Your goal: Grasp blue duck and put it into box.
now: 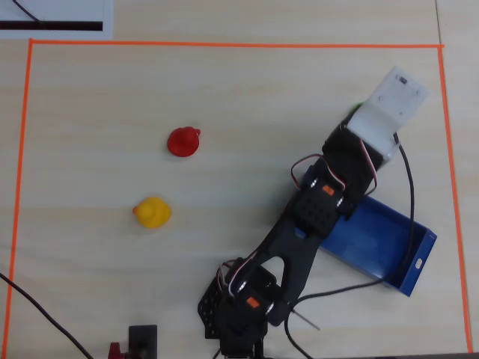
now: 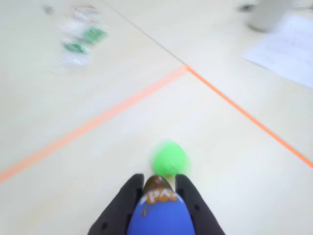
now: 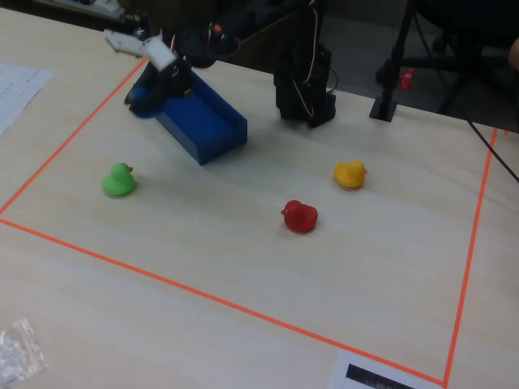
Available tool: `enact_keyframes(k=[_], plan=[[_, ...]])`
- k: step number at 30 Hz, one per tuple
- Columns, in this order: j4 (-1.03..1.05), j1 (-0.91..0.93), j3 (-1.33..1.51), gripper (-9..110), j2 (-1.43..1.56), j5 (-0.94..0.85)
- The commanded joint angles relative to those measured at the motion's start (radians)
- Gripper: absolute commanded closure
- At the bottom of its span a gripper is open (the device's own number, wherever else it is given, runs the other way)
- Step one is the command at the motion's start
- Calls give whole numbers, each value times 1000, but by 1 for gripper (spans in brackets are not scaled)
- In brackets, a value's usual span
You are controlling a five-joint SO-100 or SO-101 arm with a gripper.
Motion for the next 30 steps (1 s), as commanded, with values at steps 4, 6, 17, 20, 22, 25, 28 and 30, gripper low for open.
enact_keyframes(k=[4, 6, 17, 20, 22, 25, 28, 30], plan=[[-57, 199, 357, 101, 371, -172], [-91, 250, 454, 101, 407, -215], [-245, 474, 736, 101, 407, -367], [-279, 466, 753, 100, 359, -371], [-308, 454, 758, 83, 334, -364], [-328, 430, 747, 70, 311, -333], [-341, 410, 723, 64, 305, -291], [-367, 399, 696, 63, 305, -247]])
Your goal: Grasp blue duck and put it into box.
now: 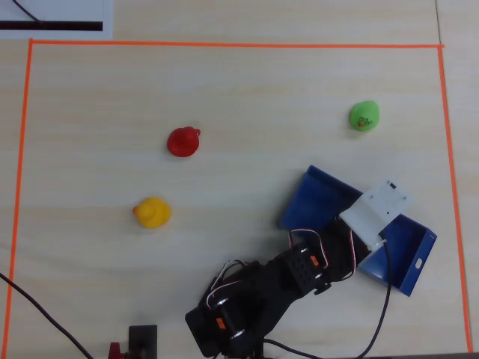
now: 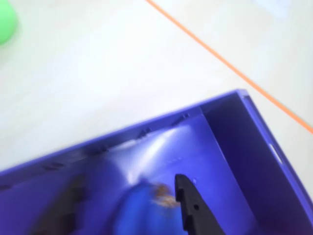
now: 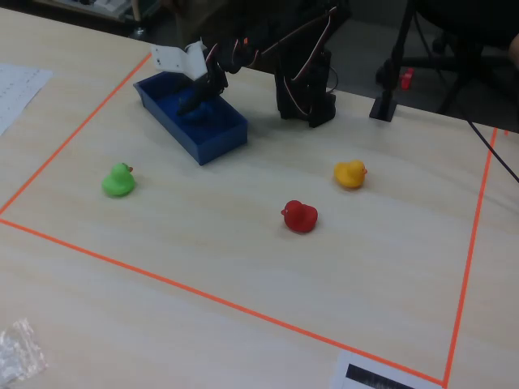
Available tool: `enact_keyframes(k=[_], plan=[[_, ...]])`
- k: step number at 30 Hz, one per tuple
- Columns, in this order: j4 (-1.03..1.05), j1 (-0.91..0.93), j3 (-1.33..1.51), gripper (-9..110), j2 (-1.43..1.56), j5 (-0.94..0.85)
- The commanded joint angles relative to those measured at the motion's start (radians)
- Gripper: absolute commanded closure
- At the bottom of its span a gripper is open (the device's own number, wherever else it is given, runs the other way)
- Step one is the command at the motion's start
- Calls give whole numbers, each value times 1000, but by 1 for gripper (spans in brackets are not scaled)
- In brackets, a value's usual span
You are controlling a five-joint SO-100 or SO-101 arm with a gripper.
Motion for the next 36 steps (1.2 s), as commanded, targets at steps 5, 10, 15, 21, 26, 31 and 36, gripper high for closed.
enact_keyframes(k=[5, 10, 15, 21, 26, 31, 36], plan=[[129, -138, -318, 87, 49, 330], [483, -387, -554, 98, 170, 451], [561, -696, -505, 101, 373, 526], [799, -1015, -454, 101, 578, 681], [876, -1120, -229, 101, 730, 727], [923, -1154, 54, 101, 887, 721], [1083, -1200, 195, 101, 971, 706]])
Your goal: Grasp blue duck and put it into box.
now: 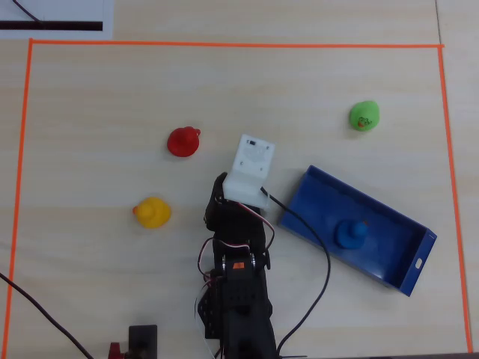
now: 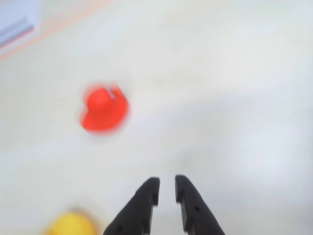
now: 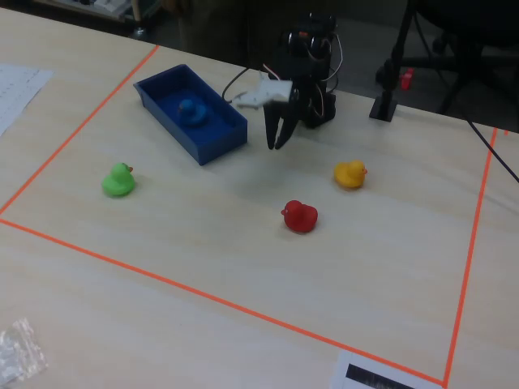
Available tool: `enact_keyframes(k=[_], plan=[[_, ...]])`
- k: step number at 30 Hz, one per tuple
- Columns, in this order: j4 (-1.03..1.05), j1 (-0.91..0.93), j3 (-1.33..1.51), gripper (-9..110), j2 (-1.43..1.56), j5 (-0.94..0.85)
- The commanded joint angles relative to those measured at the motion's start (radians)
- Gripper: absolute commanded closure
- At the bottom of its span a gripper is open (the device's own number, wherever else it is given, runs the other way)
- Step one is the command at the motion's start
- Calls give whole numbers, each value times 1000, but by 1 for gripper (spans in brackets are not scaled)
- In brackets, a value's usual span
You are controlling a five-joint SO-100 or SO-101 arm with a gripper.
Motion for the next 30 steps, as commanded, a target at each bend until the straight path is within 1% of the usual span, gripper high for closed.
enact_keyframes(k=[1, 6, 7, 11, 13, 14, 30], plan=[[109, -25, 84, 101, 28, -31], [344, -26, 109, 101, 28, -160], [357, -23, 109, 101, 28, -164], [360, -8, 109, 100, 28, -181], [360, -8, 109, 92, 28, -181], [364, -8, 109, 91, 28, -178], [364, -9, 109, 91, 28, -175]])
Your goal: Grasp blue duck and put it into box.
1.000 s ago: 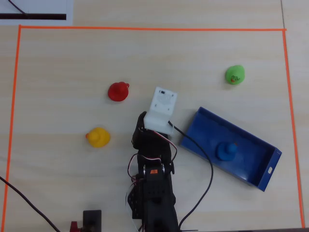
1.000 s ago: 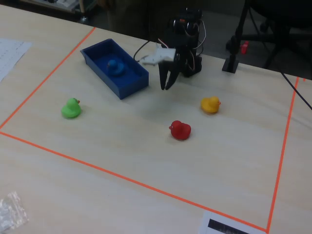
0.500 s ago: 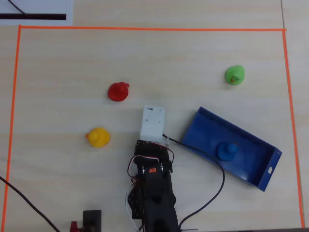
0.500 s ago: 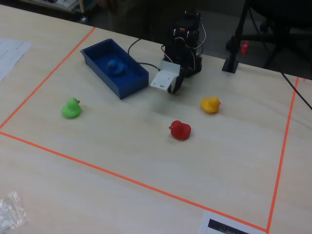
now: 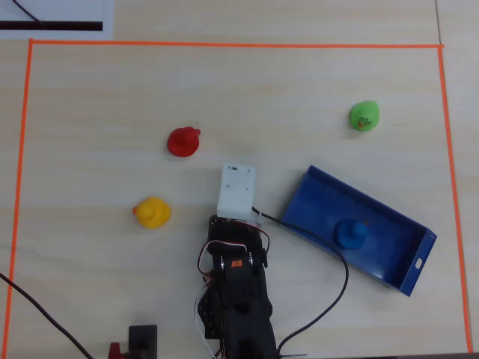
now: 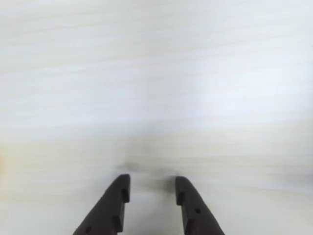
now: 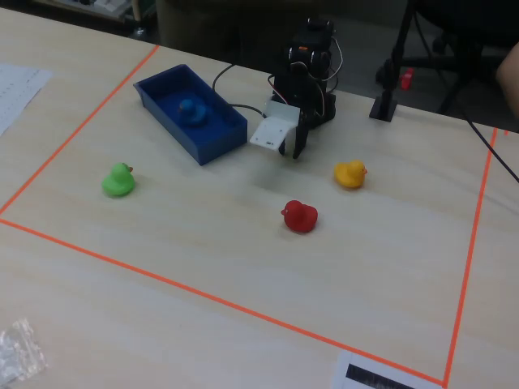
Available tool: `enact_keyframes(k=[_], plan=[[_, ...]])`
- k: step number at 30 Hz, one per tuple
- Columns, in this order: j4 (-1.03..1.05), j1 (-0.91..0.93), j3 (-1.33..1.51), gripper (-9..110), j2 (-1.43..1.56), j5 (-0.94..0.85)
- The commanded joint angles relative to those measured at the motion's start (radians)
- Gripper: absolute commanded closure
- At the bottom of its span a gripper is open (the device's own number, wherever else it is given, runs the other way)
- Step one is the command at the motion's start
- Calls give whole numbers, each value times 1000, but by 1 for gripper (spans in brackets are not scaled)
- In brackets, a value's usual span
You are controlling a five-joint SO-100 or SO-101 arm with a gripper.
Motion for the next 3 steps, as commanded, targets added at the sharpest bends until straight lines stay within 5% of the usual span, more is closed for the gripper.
enact_keyframes(k=[1, 3], plan=[[18, 6, -5, 91, -15, 2], [18, 6, -5, 91, -15, 2]])
